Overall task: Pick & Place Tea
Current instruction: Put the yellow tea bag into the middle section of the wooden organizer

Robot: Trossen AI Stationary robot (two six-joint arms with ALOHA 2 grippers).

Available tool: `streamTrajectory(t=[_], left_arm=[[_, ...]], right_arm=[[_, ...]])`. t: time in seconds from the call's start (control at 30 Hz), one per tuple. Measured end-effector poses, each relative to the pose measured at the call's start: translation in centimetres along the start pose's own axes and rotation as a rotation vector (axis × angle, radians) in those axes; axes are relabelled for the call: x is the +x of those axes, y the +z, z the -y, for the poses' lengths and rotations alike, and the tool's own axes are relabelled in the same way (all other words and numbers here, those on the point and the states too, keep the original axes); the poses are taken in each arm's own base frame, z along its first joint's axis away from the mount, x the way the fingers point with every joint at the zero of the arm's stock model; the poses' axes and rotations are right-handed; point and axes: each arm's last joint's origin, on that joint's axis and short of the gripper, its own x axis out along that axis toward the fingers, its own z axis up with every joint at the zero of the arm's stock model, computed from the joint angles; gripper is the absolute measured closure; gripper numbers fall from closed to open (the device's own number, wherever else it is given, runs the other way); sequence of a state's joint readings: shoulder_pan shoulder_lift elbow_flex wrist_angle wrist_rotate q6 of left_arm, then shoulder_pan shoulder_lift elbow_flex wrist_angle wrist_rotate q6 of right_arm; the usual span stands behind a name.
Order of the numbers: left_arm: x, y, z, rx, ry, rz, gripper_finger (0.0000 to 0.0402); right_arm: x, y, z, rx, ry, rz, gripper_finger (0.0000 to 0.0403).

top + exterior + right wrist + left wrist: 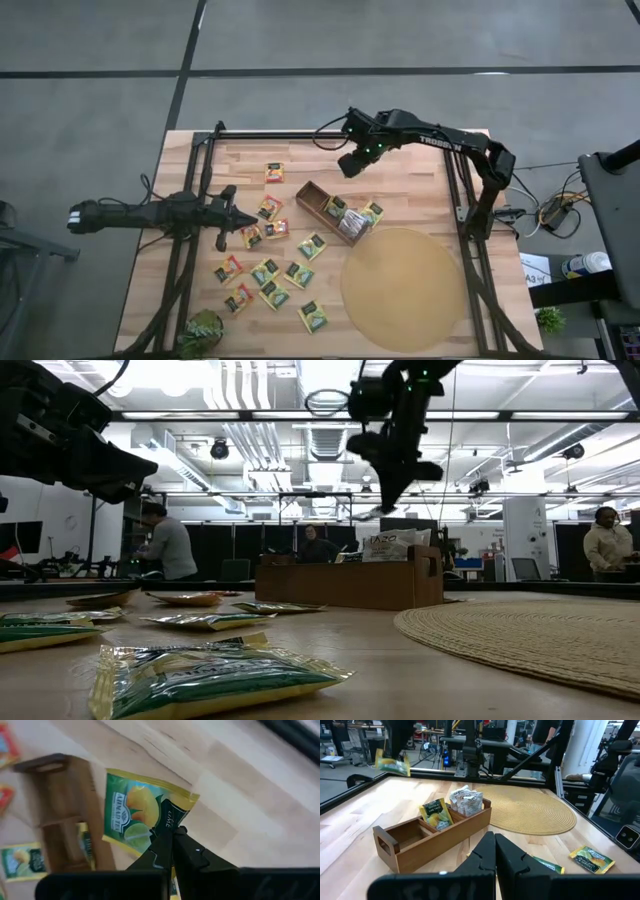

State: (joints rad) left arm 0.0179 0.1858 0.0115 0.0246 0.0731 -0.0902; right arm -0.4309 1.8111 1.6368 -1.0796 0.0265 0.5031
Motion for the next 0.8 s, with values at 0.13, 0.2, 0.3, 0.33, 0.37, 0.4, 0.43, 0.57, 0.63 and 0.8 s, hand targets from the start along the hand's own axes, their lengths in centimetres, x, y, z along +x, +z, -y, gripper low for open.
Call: streamTrajectory(t=[0.13,0.2,0.3,0.33,0.37,0.4,0.43,0.57,0.63,0.8], left_arm=[[0.0,0.0,0.0,0.0,0.0,0.0,0.0402],[0.0,0.0,0.0,0.0,0.0,0.0,0.0402],[0.0,0.0,0.0,0.0,0.0,0.0,0.0402],[0.0,0.0,0.0,0.0,0.0,0.0,0.0402],[0.0,0.0,0.0,0.0,0.0,0.0,0.0402],[0.0,0.0,0.0,0.0,0.0,0.0,0.0402],[0.0,0.0,0.0,0.0,0.0,0.0,0.0402],[0.0,0.0,0.0,0.0,0.0,0.0,0.0402],[0.0,0.0,0.0,0.0,0.0,0.0,0.0402],[0.0,0.0,0.0,0.0,0.0,0.0,0.0402]], right_arm=[[-0.7,-0.3,-1.5,-0.094,0.002,-0.022,0.0395],[-0.7,-0.5,-2.5,-0.13,-0.004,-0.045,0.0395],[-0.7,-0.8,-4.3,-0.184,0.005,-0.055,0.0395],[-0.7,-0.9,-5.0,-0.204,0.012,-0.053,0.0395],[-0.6,-0.9,-5.7,-0.223,0.015,-0.055,0.0395],[-0.4,-1.0,-6.4,-0.242,0.013,-0.067,0.0395],[-0.2,-1.1,-7.0,-0.258,0.009,-0.082,0.0395],[0.6,-1.3,-9.3,-0.31,-0.036,-0.128,0.0395],[0.9,-1.4,-10.3,-0.332,-0.063,-0.144,0.0395],[2.3,-1.9,-12.3,-0.385,-0.137,-0.197,0.0395]])
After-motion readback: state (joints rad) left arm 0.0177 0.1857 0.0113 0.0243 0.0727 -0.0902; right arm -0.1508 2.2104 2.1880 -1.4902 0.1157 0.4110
